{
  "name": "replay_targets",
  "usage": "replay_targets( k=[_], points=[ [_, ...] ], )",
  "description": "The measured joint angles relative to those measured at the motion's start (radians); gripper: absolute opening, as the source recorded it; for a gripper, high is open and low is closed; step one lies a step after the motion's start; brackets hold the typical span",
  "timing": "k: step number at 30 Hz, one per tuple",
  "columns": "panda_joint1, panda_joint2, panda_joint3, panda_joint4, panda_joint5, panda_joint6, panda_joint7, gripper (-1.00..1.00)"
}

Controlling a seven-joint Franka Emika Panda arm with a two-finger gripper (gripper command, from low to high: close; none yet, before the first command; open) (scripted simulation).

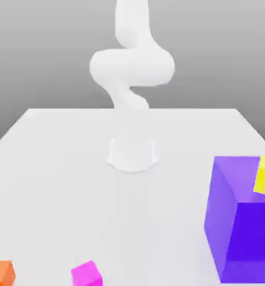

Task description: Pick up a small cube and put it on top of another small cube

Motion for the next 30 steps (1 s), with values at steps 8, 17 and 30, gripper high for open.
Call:
replay_targets(
  k=[8, 17, 30],
  points=[
    [0.096, 0.295, -0.133, -0.015, 0.089, 0.091, -0.249, 0.0],
    [0.139, 0.624, -0.217, -0.032, 0.205, 0.189, -0.534, 0.0],
    [0.073, 1.063, -0.215, -0.053, 0.2, 0.371, -0.804, 0.0]
  ],
)
